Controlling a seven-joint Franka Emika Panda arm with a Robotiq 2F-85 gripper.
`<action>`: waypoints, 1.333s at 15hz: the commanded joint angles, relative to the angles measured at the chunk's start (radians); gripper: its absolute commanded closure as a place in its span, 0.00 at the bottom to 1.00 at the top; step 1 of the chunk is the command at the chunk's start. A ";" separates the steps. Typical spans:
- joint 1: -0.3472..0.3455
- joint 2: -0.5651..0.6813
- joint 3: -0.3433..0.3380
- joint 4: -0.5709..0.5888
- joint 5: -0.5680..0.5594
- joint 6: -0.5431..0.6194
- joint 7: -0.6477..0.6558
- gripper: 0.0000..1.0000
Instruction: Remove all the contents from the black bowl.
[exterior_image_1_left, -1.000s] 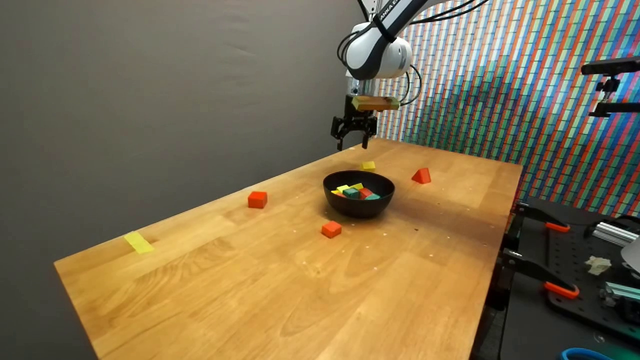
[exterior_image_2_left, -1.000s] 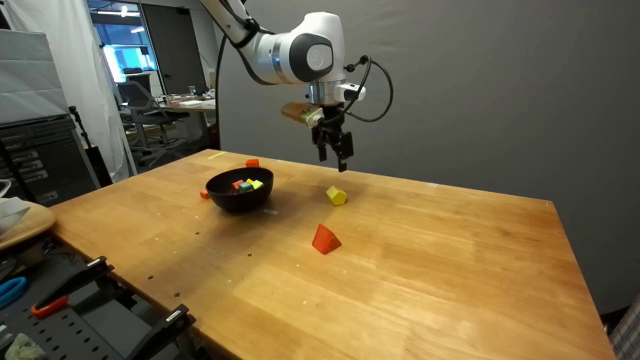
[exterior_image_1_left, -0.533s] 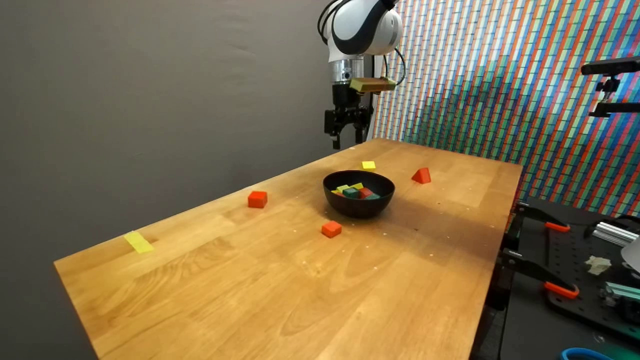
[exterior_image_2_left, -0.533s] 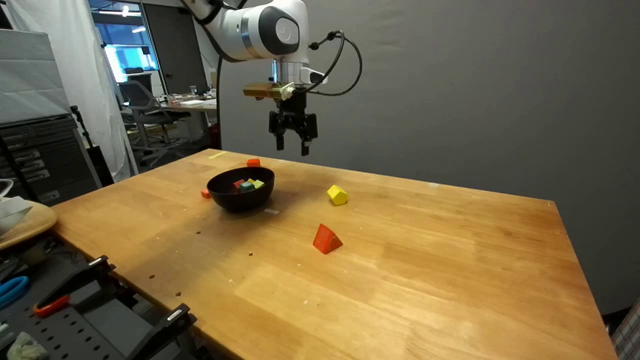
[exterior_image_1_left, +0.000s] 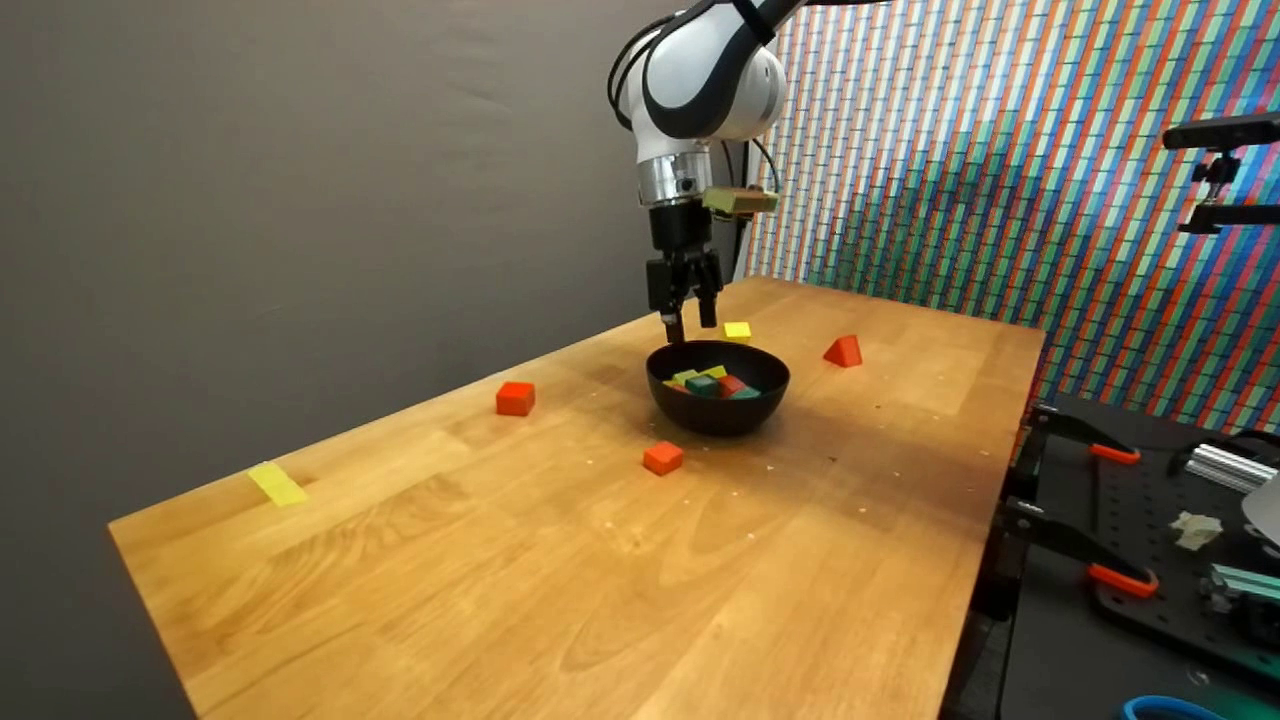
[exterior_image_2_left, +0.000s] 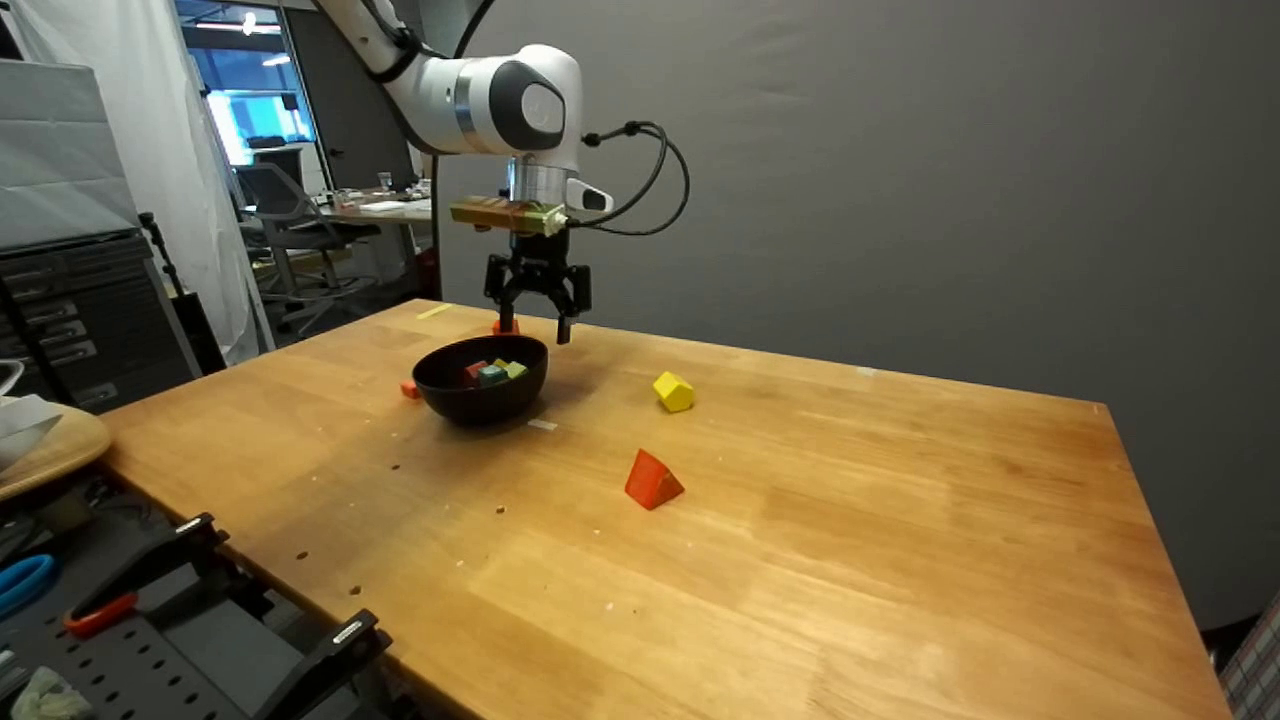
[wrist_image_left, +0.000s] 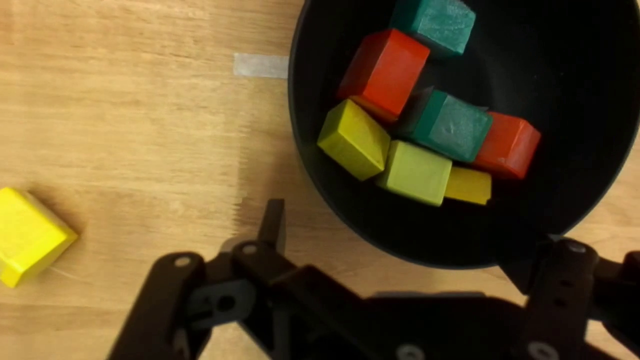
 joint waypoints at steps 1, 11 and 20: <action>-0.002 0.006 0.003 0.003 0.001 -0.002 -0.007 0.00; 0.072 -0.088 0.021 -0.157 -0.007 0.092 0.069 0.00; 0.109 -0.039 0.001 -0.237 0.003 0.362 0.231 0.00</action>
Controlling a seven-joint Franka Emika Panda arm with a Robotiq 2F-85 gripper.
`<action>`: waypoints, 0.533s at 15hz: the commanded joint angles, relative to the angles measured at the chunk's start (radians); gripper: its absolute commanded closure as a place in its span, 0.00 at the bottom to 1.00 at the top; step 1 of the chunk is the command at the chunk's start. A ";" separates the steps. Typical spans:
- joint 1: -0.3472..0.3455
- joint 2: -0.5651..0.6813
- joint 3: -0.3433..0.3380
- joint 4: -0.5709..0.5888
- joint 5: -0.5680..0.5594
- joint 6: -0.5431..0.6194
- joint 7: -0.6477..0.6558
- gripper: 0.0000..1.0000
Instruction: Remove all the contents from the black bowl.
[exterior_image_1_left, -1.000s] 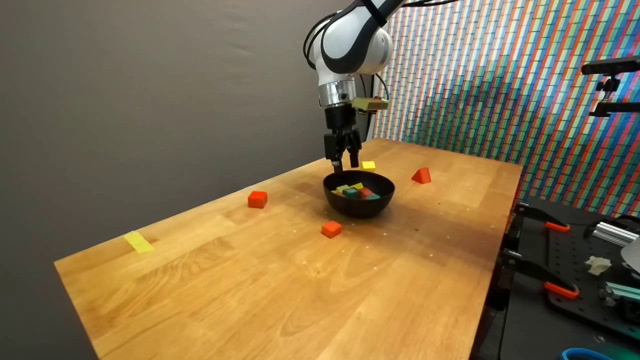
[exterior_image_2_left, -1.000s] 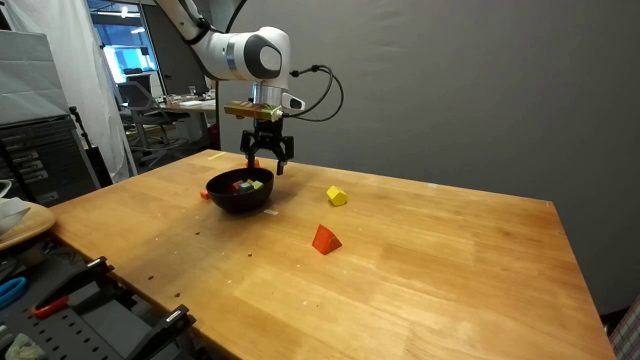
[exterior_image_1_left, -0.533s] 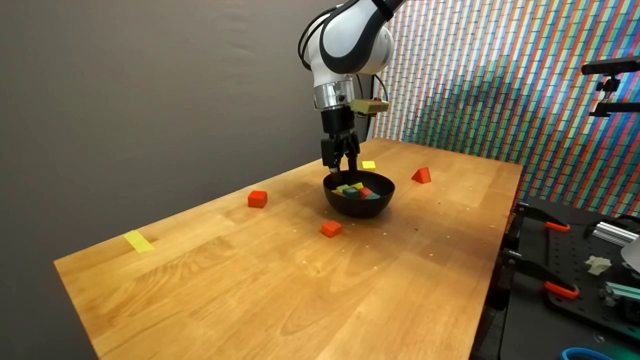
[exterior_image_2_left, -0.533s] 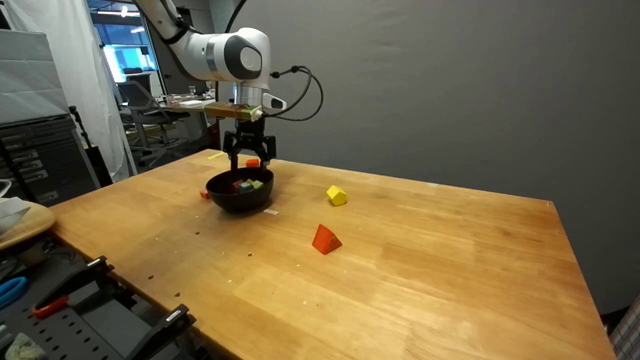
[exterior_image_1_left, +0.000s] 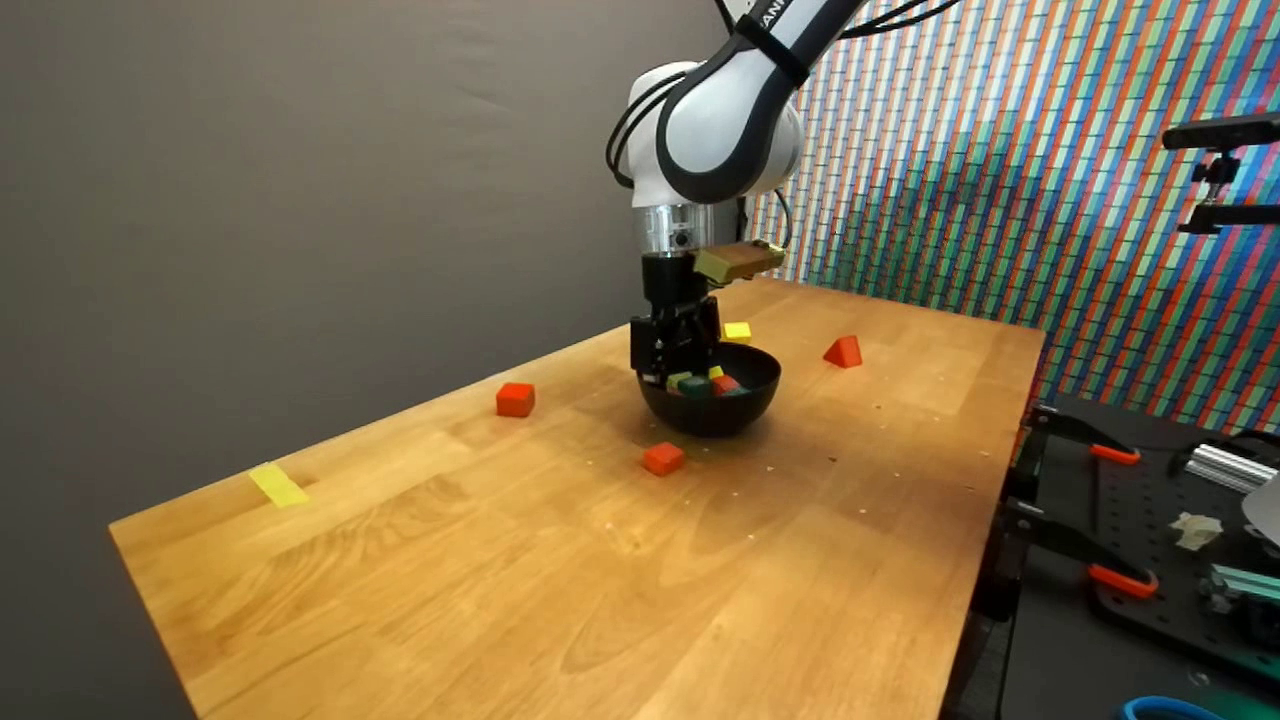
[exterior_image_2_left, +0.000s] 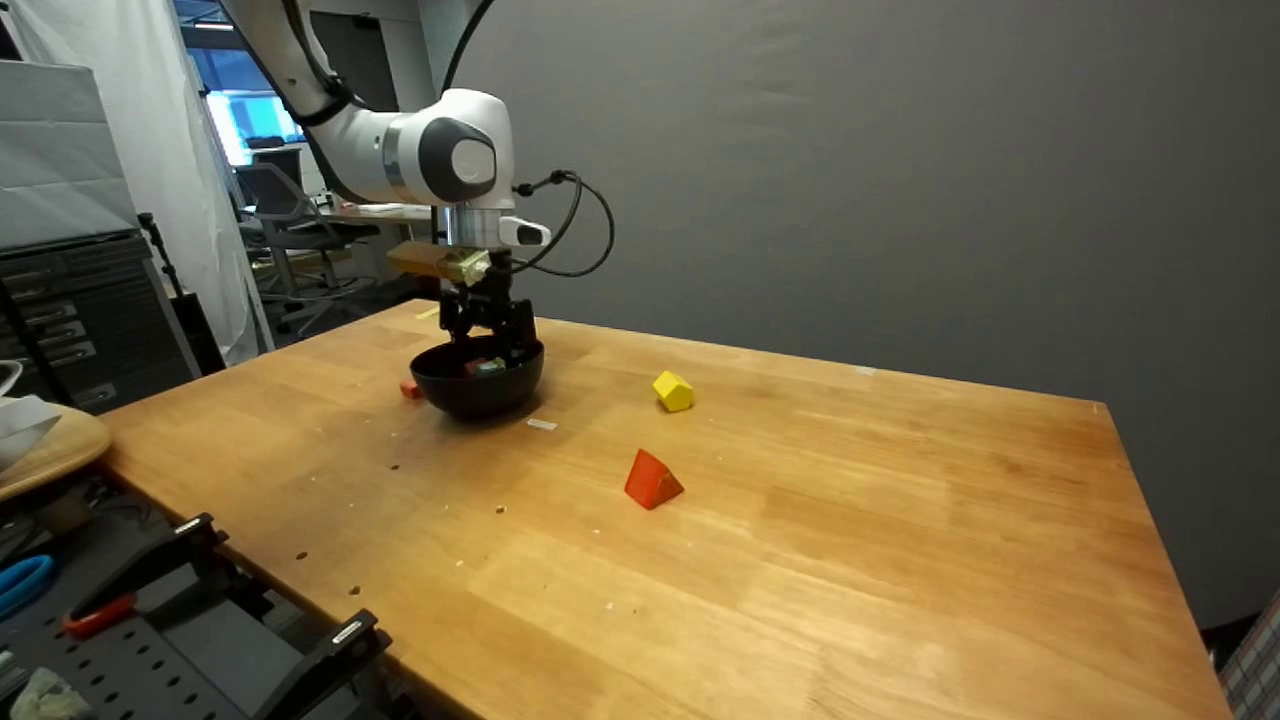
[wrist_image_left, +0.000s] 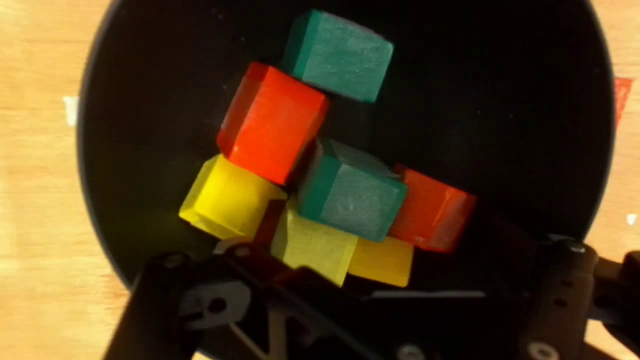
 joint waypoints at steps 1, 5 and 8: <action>0.005 -0.026 -0.016 -0.054 0.006 0.092 0.041 0.00; 0.014 -0.059 -0.029 -0.124 0.001 0.159 0.080 0.26; 0.023 -0.094 -0.035 -0.164 -0.006 0.144 0.110 0.50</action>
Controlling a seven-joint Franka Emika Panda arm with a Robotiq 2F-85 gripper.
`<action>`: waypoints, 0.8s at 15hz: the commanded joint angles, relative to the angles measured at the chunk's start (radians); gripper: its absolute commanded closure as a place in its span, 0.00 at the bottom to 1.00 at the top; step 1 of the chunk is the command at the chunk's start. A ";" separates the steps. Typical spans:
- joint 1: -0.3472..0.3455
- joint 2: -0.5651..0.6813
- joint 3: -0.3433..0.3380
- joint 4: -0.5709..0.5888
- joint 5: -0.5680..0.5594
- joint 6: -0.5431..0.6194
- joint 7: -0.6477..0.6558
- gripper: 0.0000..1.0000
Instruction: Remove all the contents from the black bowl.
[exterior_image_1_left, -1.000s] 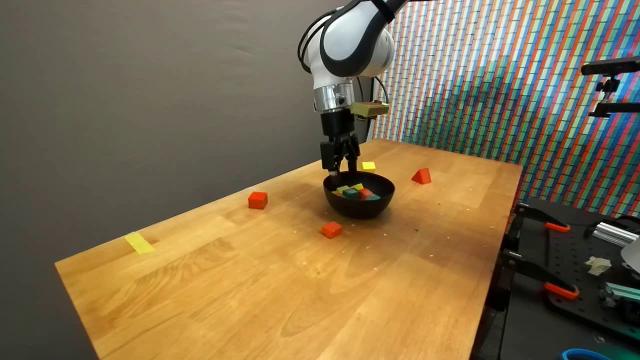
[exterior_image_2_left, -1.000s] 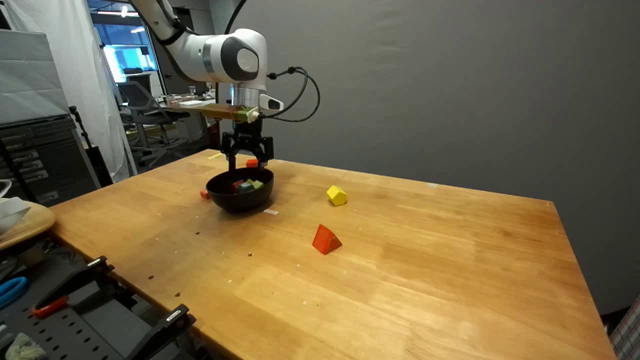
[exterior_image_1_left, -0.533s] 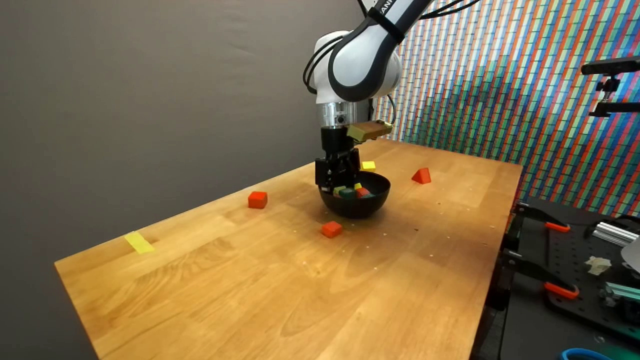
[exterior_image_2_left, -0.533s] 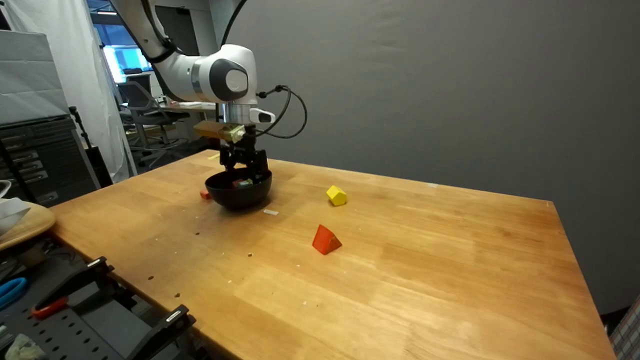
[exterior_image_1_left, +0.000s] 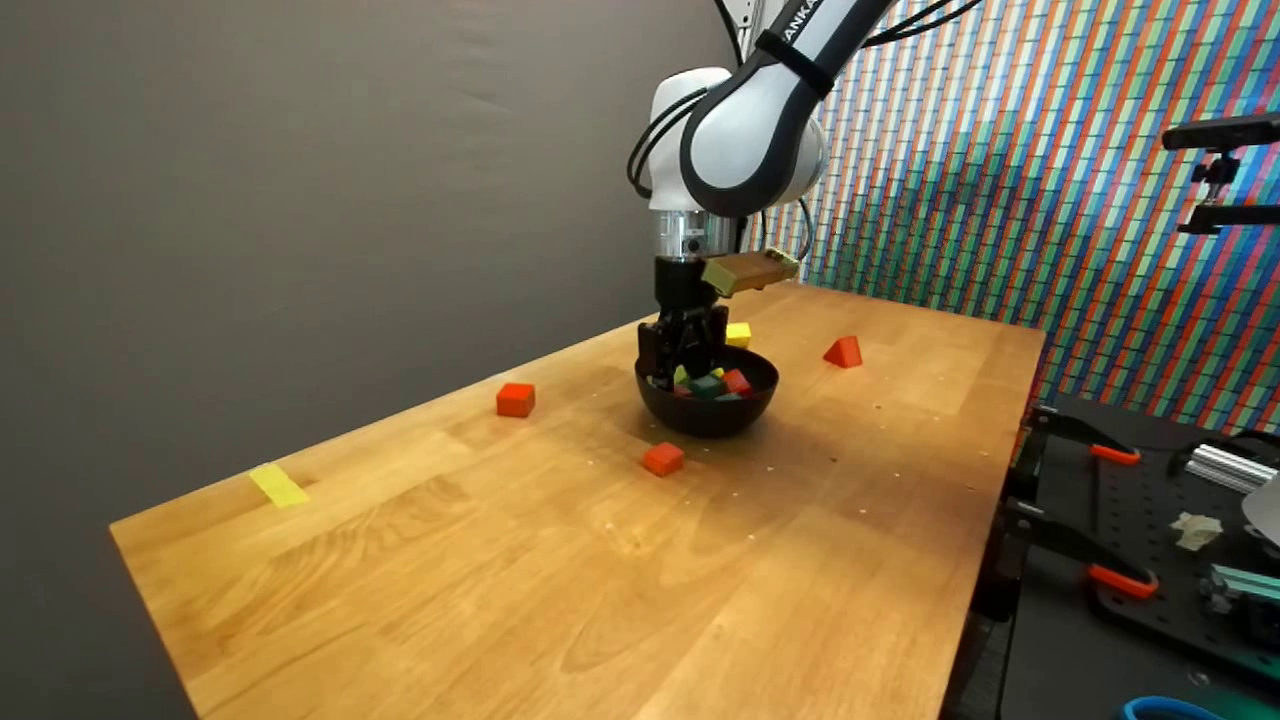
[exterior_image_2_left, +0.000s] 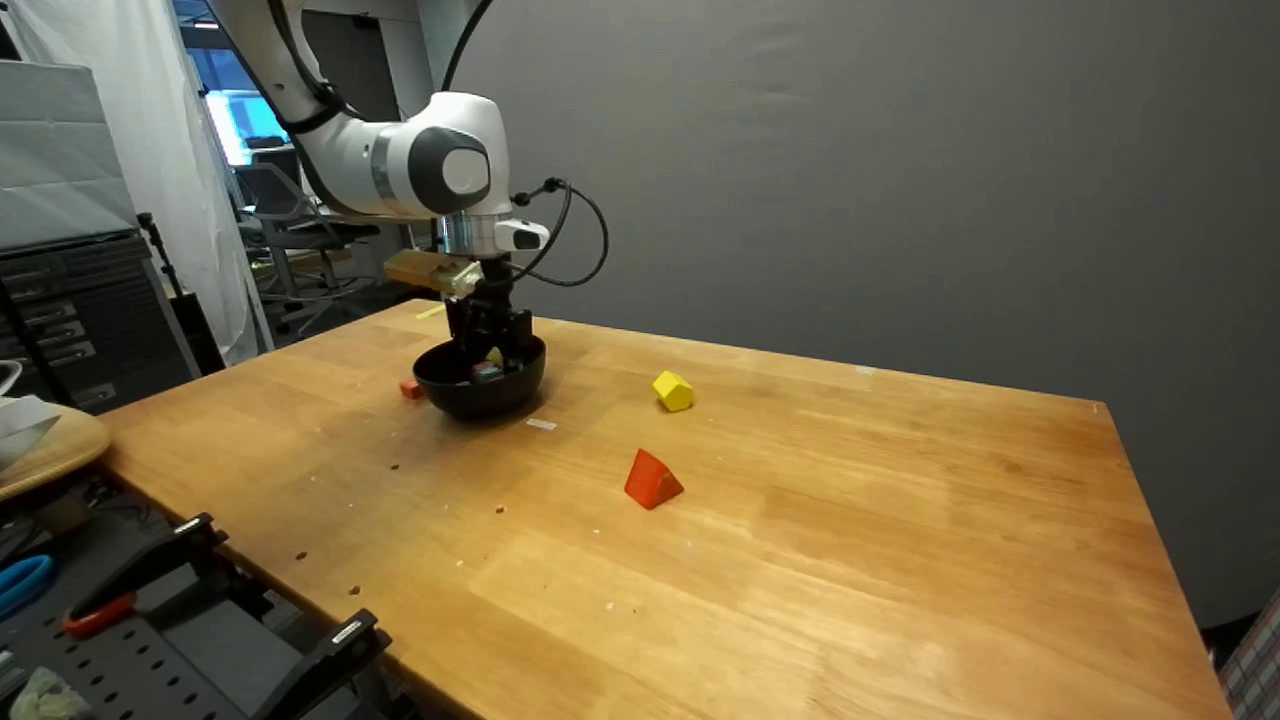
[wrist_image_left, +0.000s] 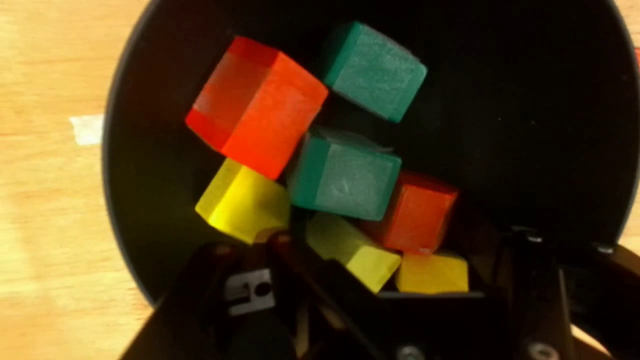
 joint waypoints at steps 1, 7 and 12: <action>0.028 -0.075 -0.028 -0.089 -0.012 0.011 0.052 0.56; 0.018 -0.122 -0.027 -0.118 -0.019 -0.009 0.036 0.82; -0.013 -0.210 -0.023 -0.183 -0.020 -0.003 -0.022 0.83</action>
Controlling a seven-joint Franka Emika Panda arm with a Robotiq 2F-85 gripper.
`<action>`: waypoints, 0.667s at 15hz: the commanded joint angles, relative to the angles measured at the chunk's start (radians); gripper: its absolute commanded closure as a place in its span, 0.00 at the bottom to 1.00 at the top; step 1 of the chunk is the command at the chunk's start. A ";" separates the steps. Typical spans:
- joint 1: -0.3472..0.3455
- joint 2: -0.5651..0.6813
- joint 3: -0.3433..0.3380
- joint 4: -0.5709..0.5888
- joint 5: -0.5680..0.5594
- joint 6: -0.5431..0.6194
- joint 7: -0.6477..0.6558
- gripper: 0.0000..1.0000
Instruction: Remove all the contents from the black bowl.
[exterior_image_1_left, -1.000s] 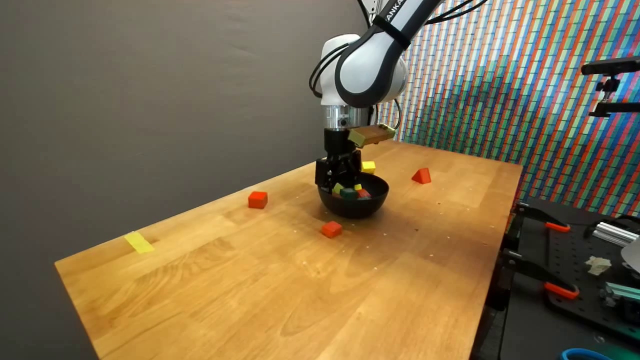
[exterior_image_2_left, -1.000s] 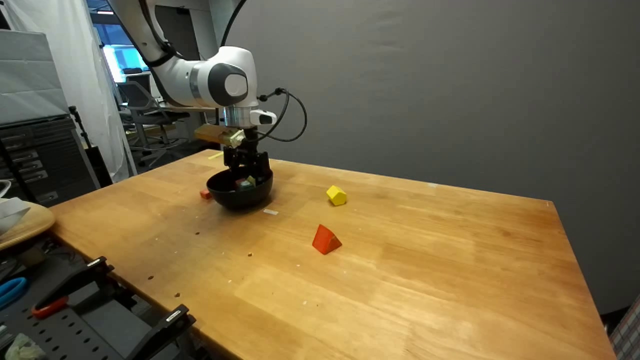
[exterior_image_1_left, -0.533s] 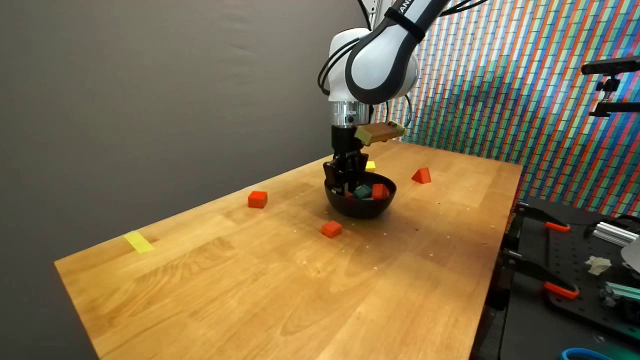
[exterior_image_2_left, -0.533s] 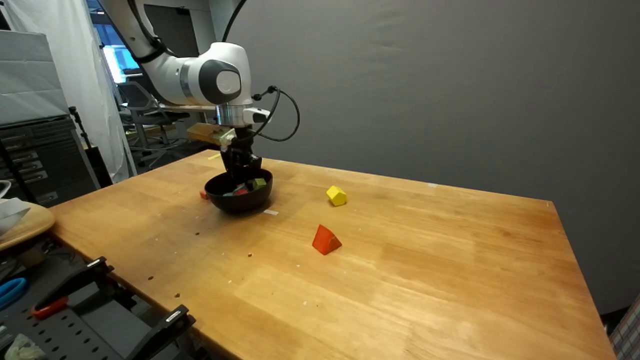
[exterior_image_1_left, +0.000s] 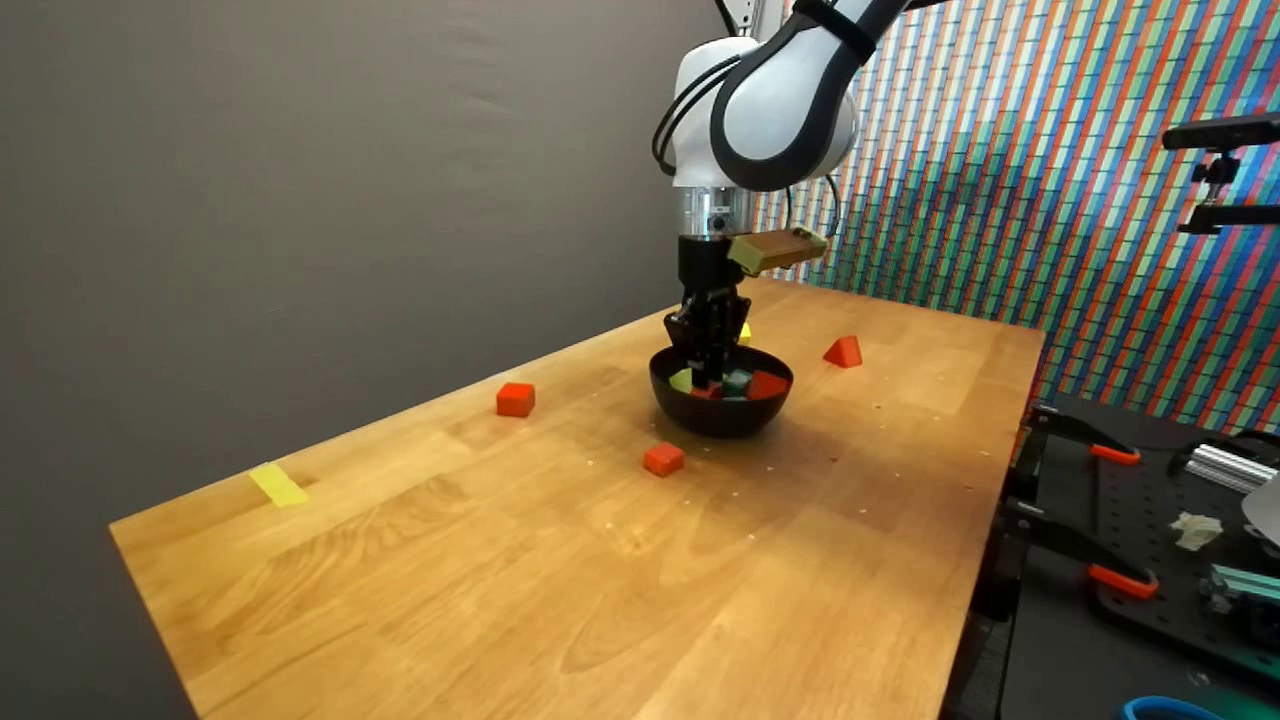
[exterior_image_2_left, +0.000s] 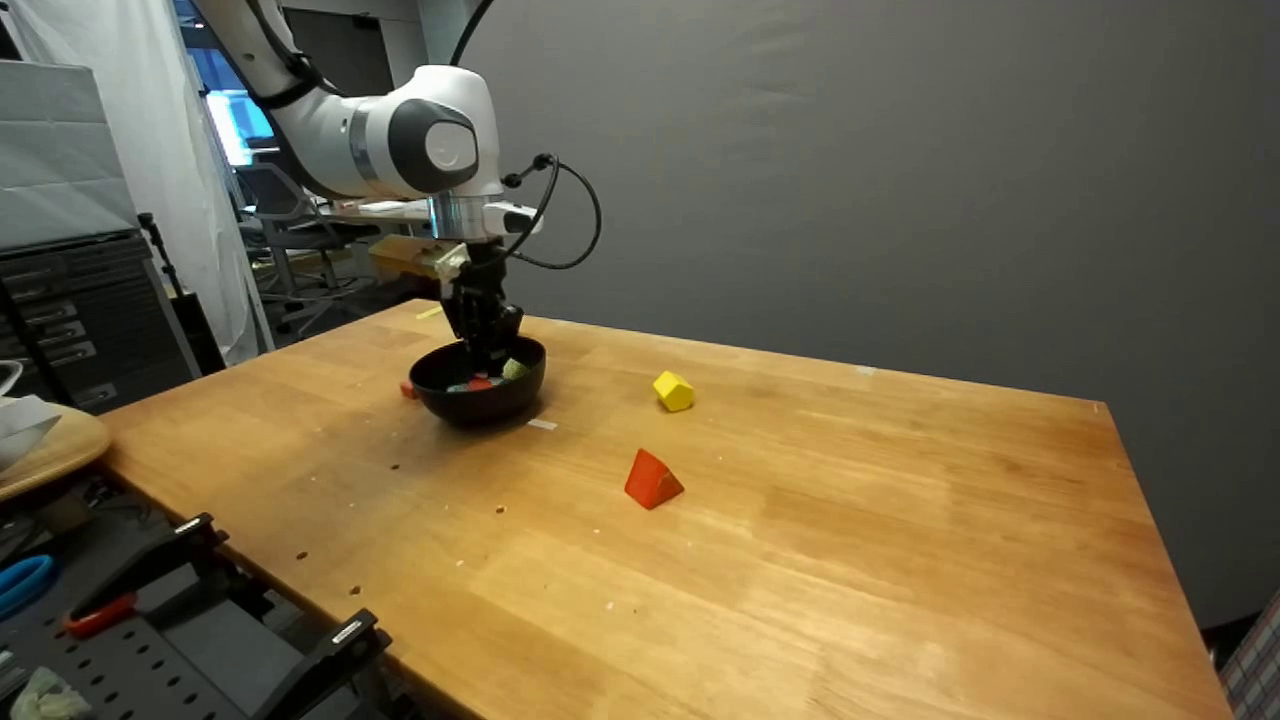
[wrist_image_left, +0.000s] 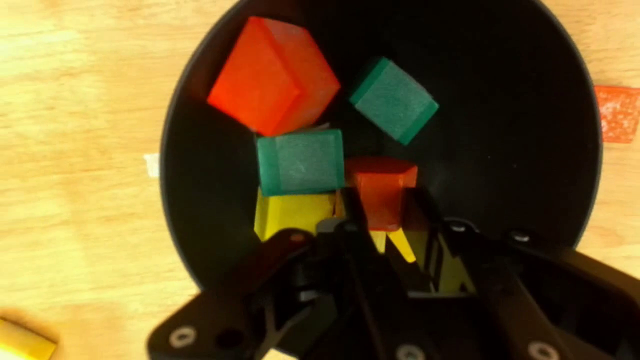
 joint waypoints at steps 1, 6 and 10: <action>-0.024 -0.137 -0.002 -0.111 -0.011 0.016 -0.050 0.83; -0.057 -0.265 0.015 -0.231 0.020 0.066 -0.094 0.86; -0.089 -0.247 0.037 -0.203 0.081 0.005 -0.198 0.56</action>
